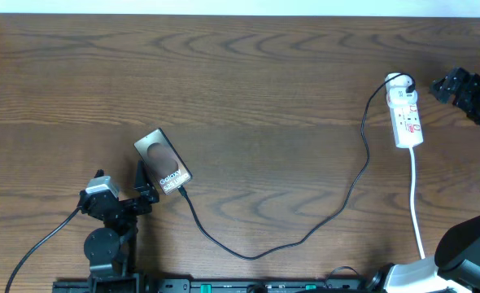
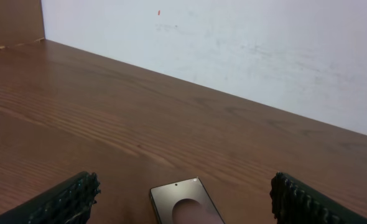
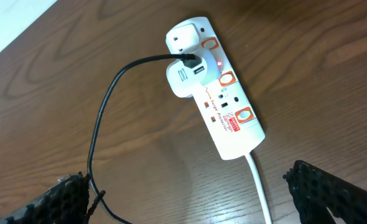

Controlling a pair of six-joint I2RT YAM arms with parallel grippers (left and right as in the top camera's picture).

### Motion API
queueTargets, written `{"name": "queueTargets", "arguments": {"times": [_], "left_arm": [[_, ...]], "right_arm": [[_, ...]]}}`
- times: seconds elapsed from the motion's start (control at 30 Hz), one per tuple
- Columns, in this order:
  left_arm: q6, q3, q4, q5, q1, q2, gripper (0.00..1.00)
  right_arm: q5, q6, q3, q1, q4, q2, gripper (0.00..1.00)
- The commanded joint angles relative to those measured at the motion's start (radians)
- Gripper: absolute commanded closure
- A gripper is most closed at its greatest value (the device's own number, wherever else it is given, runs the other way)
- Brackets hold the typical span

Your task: Plug charger to phone and switch on socket

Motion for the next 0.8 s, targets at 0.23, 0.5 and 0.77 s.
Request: {"name": "queueTargets", "arguments": {"times": [0.23, 0.5, 0.77], "left_arm": [[0.006, -0.010, -0.050, -0.013, 0.003, -0.006, 0.09], [0.006, -0.010, -0.050, -0.013, 0.003, -0.006, 0.09], [0.006, -0.010, -0.050, -0.013, 0.003, -0.006, 0.09]], "right_arm": [[-0.006, 0.010, 0.002, 0.003, 0.000, -0.009, 0.01], [-0.006, 0.010, 0.002, 0.003, 0.000, -0.009, 0.01], [-0.006, 0.116, -0.031, 0.048, 0.085, -0.011, 0.01]]}}
